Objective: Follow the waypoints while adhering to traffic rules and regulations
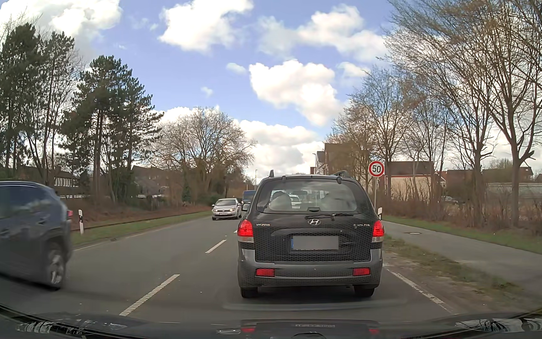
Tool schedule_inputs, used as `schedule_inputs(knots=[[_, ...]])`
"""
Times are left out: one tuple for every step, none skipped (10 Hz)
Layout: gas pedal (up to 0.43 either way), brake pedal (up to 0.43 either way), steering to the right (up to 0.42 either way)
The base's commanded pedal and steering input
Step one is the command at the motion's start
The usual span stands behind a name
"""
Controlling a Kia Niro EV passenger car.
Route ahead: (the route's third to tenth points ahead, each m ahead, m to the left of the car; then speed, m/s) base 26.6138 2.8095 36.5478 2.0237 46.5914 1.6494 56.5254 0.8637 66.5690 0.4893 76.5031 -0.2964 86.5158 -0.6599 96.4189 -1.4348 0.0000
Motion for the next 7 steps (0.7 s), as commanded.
schedule_inputs(knots=[[0.000, 0.220, 0.000], [0.000, 0.220, 0.000], [0.000, 0.213, 0.000], [0.000, 0.220, 0.000], [0.000, 0.213, 0.000], [0.000, 0.189, 0.000], [0.000, 0.165, 0.000]])
